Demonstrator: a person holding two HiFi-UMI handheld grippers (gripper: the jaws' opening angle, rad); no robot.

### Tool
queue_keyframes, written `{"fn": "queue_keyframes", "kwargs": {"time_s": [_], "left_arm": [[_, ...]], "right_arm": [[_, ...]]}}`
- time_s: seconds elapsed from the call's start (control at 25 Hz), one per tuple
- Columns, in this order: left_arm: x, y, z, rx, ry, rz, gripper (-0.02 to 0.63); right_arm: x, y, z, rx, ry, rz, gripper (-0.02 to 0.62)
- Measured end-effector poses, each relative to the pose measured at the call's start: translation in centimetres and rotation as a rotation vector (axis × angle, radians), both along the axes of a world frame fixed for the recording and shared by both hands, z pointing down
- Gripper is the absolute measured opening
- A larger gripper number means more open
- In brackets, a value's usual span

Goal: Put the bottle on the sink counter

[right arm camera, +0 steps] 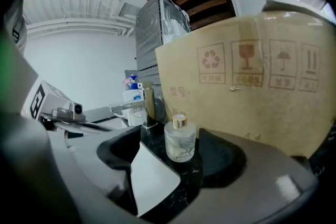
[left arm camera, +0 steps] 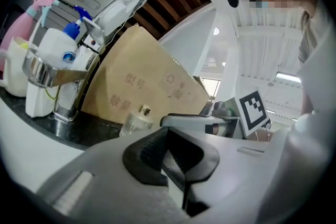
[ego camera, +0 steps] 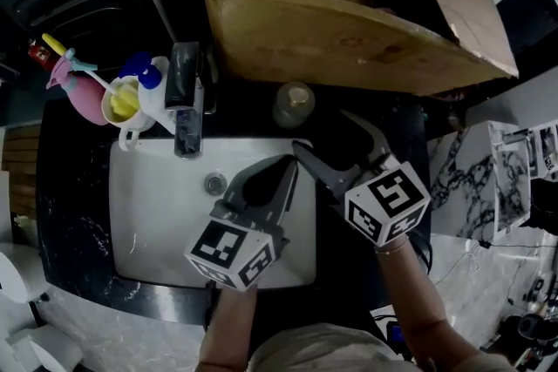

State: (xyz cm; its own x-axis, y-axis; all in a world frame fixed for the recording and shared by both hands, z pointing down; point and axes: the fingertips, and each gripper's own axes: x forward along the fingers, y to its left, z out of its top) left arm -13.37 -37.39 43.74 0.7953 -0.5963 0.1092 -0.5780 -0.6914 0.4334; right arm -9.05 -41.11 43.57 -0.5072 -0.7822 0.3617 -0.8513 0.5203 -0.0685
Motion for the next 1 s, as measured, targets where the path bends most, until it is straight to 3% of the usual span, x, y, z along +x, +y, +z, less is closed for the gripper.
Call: {"fn": "queue_keyframes", "kwargs": {"time_s": [0.28,0.88,1.0], "left_arm": [[1.2,3.0,-2.1,0.035,-0.03,-0.041,0.008],[2.9,11.7,-6.6,0.124,-0.08,-0.144,0.008],[3.7,13.6,-7.7,0.15,-0.097,-0.151,0.008]], "right_arm": [[1.0,4.0,-3.8,0.076,-0.097,-0.035,0.341],[5.6,15.0,-8.3,0.142,-0.189,-0.089,0.33],[6.7,16.9,-9.6,0.174,-0.207,-0.102,0.288]]}}
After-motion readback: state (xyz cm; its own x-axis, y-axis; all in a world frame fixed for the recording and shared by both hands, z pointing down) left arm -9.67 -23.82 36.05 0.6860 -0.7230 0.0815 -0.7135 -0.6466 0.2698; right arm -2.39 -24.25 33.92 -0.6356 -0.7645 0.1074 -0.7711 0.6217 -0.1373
